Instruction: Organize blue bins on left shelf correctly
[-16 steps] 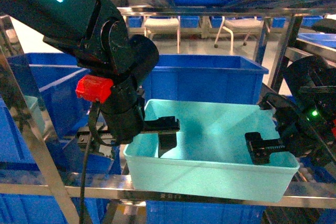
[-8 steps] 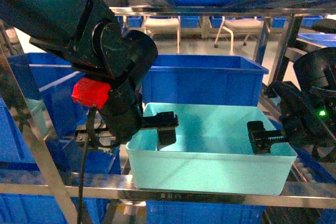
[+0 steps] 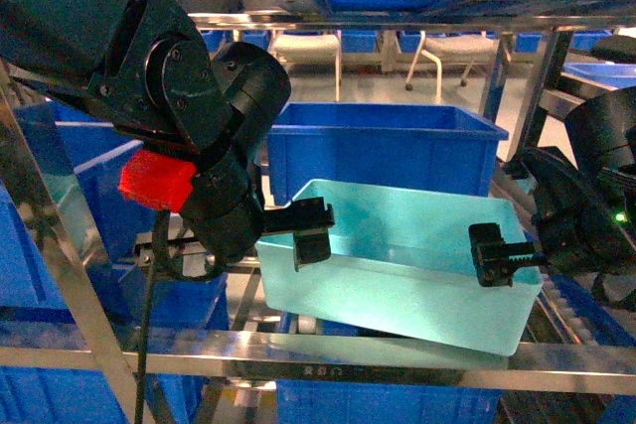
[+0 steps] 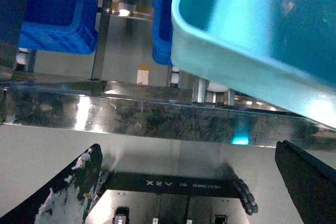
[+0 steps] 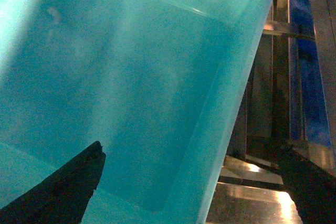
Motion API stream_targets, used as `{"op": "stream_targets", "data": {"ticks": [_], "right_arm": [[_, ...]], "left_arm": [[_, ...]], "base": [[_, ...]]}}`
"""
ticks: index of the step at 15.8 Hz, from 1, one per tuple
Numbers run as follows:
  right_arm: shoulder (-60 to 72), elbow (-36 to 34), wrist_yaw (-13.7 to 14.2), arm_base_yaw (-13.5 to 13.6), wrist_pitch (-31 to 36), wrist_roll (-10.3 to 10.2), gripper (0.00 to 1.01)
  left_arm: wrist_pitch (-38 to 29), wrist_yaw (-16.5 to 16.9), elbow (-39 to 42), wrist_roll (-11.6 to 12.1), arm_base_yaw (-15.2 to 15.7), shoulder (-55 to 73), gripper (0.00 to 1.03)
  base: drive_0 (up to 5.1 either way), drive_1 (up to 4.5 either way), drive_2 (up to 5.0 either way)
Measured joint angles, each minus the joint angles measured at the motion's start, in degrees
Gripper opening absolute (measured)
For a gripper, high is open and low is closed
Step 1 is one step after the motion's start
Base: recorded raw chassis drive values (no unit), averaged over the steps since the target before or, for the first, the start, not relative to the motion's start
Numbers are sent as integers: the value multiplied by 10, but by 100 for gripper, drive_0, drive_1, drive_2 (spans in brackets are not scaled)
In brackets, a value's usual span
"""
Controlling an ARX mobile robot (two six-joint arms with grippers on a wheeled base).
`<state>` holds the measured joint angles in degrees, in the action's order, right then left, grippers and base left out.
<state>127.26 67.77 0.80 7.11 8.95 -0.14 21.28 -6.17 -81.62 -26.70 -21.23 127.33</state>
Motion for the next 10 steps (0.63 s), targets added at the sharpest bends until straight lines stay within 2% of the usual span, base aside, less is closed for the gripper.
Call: {"op": "stream_targets", "data": {"ticks": [2, 8, 9, 10], "right_arm": [[-6, 5, 0, 0, -34, -8, 98], [-6, 5, 0, 0, -34, -13, 98], [-7, 0, 0, -1, -10, -12, 98], [-19, -25, -18, -1, 52, -7, 98]], "left_arm": [[20, 7, -4, 7, -3, -1, 98], [19, 8, -4, 14, -3, -1, 98], [2, 9, -2, 12, -4, -1, 98], [-73, -1, 32, -2, -10, -23, 98]], "base": [[0, 0, 0], [0, 0, 0], [0, 0, 0], [0, 0, 0]]}}
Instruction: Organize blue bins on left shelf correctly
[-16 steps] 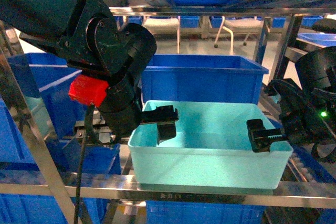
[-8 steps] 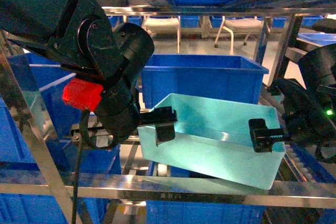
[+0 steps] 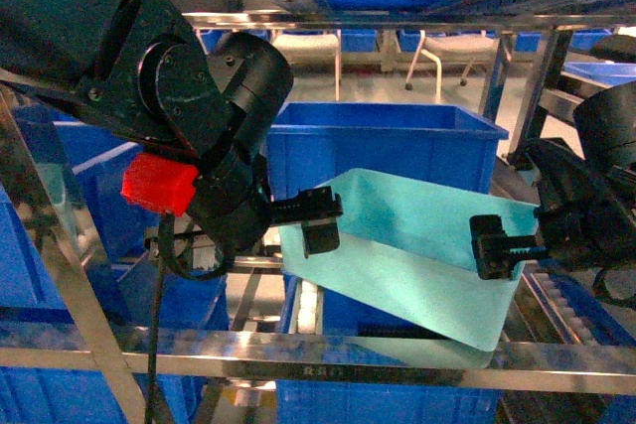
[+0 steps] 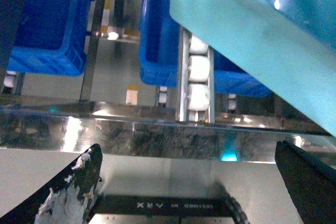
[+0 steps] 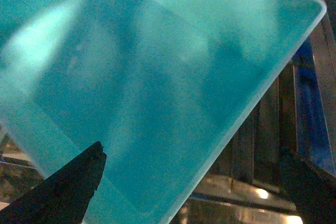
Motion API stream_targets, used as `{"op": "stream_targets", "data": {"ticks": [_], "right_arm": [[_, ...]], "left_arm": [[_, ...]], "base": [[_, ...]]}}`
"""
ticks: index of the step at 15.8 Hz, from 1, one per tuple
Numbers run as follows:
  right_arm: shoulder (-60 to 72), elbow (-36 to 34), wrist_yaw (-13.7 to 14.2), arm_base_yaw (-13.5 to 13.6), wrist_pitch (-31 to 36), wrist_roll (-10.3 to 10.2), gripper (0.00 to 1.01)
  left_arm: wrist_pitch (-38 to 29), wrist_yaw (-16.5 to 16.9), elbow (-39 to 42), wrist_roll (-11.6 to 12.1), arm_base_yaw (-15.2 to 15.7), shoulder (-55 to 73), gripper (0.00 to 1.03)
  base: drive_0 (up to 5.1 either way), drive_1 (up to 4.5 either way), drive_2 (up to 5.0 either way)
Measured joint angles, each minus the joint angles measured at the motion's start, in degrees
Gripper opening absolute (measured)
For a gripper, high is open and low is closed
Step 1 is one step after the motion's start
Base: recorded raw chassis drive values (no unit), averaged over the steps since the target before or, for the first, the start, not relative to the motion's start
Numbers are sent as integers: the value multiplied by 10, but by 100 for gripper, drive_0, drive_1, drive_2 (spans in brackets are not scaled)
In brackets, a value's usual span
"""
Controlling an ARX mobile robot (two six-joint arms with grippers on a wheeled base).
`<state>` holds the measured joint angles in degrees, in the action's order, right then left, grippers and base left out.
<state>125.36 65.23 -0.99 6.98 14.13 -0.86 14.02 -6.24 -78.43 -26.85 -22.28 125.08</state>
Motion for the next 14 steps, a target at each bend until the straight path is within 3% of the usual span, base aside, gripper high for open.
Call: {"op": "stream_targets", "data": {"ticks": [2, 5, 10, 14], "right_arm": [[-30, -26, -25, -2, 72, 25, 98], [-50, -57, -21, -2, 110, 50, 98], [-104, -116, -18, -3, 145, 52, 98], [-165, -179, -14, -3, 125, 51, 98]], "left_arm": [[-69, -15, 45, -17, -3, -48, 98], [-133, -32, 110, -40, -5, -104, 98], [-168, -64, 189, -39, -13, -202, 98], [-144, -87, 246, -39, -26, -272, 98]], "base": [[0, 0, 0], [0, 0, 0], [0, 0, 0], [0, 0, 0]]}}
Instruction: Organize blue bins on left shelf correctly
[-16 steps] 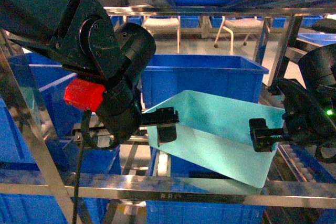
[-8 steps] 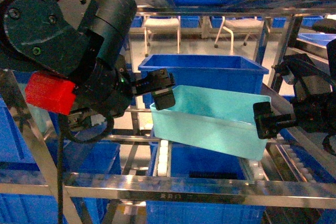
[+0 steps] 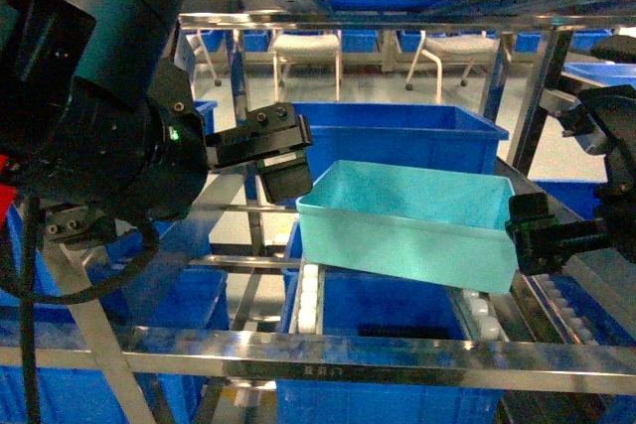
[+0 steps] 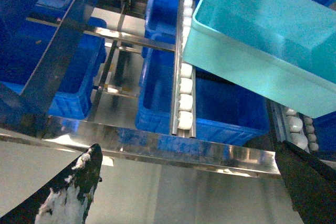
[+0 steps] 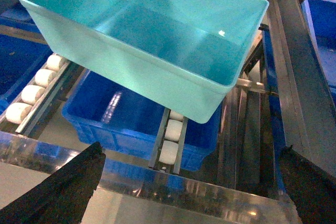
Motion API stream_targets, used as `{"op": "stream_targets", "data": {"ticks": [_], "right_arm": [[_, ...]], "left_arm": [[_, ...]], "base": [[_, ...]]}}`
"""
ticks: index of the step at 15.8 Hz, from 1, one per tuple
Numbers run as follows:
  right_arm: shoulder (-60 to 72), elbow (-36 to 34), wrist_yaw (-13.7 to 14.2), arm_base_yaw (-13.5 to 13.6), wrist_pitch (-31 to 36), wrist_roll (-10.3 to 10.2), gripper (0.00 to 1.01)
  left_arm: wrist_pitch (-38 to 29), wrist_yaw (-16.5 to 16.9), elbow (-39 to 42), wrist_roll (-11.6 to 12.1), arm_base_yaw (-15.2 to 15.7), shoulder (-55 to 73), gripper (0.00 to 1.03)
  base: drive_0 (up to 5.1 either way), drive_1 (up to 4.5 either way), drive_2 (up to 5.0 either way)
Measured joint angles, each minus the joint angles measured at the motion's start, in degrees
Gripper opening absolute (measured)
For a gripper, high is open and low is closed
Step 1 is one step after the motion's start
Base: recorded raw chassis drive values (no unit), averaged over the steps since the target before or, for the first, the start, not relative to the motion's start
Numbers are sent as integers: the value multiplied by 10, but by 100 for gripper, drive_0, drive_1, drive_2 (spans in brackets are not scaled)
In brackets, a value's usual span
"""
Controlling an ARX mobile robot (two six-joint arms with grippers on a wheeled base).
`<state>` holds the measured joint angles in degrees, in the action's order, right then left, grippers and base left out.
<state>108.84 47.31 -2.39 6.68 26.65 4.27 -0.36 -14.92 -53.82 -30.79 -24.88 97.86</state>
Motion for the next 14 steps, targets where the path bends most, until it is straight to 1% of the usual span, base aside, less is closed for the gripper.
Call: {"op": "stream_targets", "data": {"ticks": [2, 3, 4, 5, 6, 7, 8, 10, 11, 12, 14], "right_arm": [[-40, -32, -2, -4, -2, -1, 98], [-55, -48, -2, -7, 2, -1, 98], [-67, -63, -2, -9, -5, -1, 98], [-79, -81, -8, -11, -3, -1, 98], [-99, -97, -10, -12, -6, -1, 98], [-123, -111, -20, -15, -9, -1, 98], [-147, -129, -23, -19, -6, 1, 98], [-184, -157, -33, -26, -29, 1, 98], [-201, -168, -39, -26, -48, 1, 98], [-223, -171, -56, -26, -70, -5, 98], [-235, -170, -64, -26, -68, -14, 98]], "left_arm": [[20, -13, 24, -3, -3, -44, 98], [33, -13, 27, -7, -3, -59, 98], [49, -4, 29, -17, -3, -72, 98], [66, -7, 35, -26, -6, -90, 98], [83, -12, 38, -40, -12, -113, 98], [90, -21, 44, -53, -20, -137, 98], [101, -30, 50, -64, -28, -158, 98], [129, -35, 64, -77, -39, -181, 98], [146, -47, 65, -78, -43, -183, 98], [156, -50, 66, -76, -46, -183, 98], [155, -51, 66, -73, -47, -184, 98]], "base": [[0, 0, 0], [0, 0, 0], [0, 0, 0], [0, 0, 0], [0, 0, 0], [0, 0, 0], [0, 0, 0], [0, 0, 0], [0, 0, 0], [0, 0, 0], [0, 0, 0]]}}
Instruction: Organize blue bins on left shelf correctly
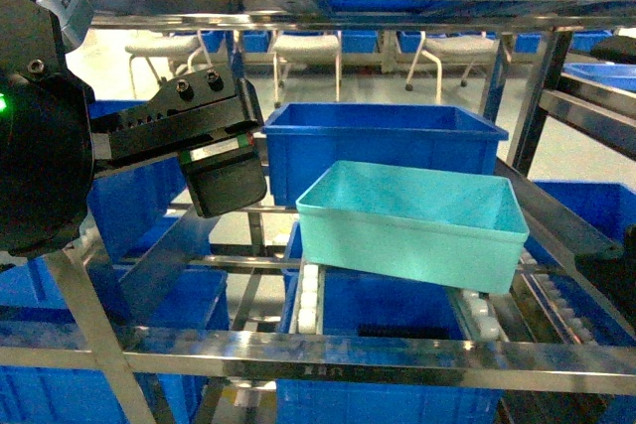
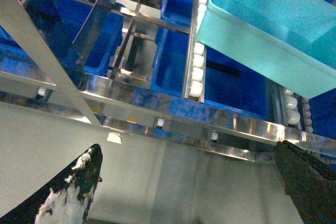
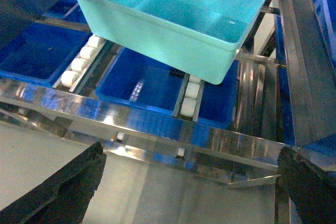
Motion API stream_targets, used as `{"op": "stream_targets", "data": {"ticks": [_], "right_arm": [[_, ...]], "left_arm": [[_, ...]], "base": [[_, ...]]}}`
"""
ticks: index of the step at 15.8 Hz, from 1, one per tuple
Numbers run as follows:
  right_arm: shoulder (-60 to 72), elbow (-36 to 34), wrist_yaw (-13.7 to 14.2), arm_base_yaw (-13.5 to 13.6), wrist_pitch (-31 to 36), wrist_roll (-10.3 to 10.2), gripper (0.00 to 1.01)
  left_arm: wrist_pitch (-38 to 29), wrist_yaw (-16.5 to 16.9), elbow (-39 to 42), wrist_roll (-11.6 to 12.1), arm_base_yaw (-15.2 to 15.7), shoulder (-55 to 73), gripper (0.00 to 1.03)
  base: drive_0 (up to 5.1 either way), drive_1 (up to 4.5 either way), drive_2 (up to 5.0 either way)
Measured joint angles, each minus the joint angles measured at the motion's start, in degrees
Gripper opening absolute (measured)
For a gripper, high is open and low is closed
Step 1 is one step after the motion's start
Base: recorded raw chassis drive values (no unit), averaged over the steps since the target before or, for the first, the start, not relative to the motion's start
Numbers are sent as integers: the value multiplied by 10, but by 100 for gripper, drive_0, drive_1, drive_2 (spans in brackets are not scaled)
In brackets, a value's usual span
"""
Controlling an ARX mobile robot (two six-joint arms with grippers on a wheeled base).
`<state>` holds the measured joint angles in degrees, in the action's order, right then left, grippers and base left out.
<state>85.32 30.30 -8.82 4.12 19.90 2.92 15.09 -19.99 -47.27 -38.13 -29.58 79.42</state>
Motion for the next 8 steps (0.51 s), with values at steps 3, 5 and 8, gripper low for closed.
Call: {"op": "stream_targets", "data": {"ticks": [3, 5, 8], "right_arm": [[7, -7, 10, 2, 41, -6, 97], [63, -132, 122, 10, 385, -18, 72], [-71, -184, 119, -6, 471, -21, 33]], "left_arm": [[0, 0, 0, 0, 0, 0, 98], [-396, -54, 171, 164, 22, -37, 76], [-651, 2, 315, 341, 99, -145, 38]], "base": [[0, 0, 0], [0, 0, 0], [0, 0, 0]]}}
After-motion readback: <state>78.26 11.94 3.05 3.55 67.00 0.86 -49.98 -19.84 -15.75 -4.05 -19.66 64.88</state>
